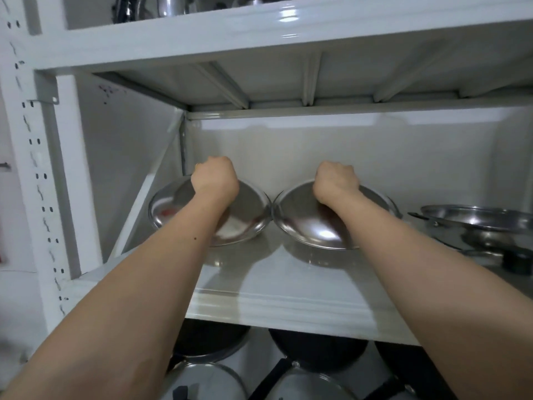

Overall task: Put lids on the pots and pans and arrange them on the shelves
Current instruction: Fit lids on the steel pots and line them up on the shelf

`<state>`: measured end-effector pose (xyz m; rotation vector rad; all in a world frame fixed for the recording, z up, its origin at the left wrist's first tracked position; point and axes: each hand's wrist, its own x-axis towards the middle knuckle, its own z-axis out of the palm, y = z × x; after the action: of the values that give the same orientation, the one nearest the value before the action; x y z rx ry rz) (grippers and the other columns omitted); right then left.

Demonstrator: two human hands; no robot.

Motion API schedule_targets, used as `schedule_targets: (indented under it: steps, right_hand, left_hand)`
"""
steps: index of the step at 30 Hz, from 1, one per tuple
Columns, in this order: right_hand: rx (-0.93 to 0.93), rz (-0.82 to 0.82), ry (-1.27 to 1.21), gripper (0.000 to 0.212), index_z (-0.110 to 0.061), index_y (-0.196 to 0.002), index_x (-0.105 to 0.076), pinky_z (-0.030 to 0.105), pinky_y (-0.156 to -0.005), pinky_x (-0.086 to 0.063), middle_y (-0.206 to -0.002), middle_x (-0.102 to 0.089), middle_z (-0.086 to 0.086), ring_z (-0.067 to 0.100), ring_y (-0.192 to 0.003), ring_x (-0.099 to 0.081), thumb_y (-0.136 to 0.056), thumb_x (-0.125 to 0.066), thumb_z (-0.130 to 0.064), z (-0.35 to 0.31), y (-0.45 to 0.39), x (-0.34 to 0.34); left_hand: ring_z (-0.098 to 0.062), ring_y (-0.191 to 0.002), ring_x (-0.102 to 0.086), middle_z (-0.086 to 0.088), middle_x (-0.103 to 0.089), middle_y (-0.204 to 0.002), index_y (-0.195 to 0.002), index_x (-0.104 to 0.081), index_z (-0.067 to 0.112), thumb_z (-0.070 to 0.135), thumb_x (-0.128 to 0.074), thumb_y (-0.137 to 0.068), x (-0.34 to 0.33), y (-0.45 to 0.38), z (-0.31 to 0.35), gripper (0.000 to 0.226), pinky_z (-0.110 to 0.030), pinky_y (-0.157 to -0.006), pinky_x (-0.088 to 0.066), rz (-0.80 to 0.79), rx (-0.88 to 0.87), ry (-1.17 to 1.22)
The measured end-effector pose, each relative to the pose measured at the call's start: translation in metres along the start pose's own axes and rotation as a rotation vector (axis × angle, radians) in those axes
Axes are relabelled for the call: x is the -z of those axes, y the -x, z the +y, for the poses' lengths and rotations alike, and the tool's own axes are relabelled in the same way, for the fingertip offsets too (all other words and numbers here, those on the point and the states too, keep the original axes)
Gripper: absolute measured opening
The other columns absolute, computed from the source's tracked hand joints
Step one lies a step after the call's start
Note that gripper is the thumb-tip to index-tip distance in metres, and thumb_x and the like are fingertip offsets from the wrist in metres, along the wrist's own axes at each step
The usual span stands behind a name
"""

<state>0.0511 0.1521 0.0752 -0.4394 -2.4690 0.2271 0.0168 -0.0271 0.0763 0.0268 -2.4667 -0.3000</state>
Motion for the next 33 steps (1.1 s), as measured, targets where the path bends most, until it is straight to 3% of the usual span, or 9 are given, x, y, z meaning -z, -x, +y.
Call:
schedule_targets:
  steps: [15,25,33]
  right_hand:
    - [-0.085,-0.103,0.109,0.036,-0.001,-0.124,-0.055,0.035,-0.1,-0.041,-0.134,-0.055,0.019,0.035,-0.123,-0.052,-0.09,-0.042,-0.003,0.003,-0.129,-0.08]
    - [-0.194,-0.136,0.141,0.036,0.001,-0.123,-0.055,0.034,-0.101,-0.041,-0.133,-0.054,0.019,0.035,-0.124,-0.051,-0.089,-0.043,-0.001,0.024,-0.148,-0.11]
    - [-0.18,-0.156,0.188,0.035,0.0,-0.124,-0.055,0.033,-0.101,-0.041,-0.134,-0.055,0.019,0.034,-0.123,-0.052,-0.09,-0.043,-0.001,0.032,-0.15,-0.123]
  left_hand:
    - [-0.038,-0.121,-0.056,-0.02,-0.058,-0.131,-0.122,-0.058,-0.001,0.001,-0.044,-0.091,-0.115,-0.139,0.007,0.034,-0.042,-0.095,-0.048,-0.143,-0.034,0.115]
    - [-0.039,-0.116,-0.059,-0.022,-0.06,-0.125,-0.113,-0.062,-0.002,0.0,-0.046,-0.088,-0.155,-0.166,-0.009,0.03,-0.041,-0.094,-0.05,-0.226,-0.091,0.087]
    - [-0.038,-0.118,-0.058,-0.021,-0.059,-0.128,-0.117,-0.061,-0.001,0.0,-0.046,-0.088,-0.16,-0.166,-0.008,0.032,-0.04,-0.094,-0.049,-0.216,-0.12,0.069]
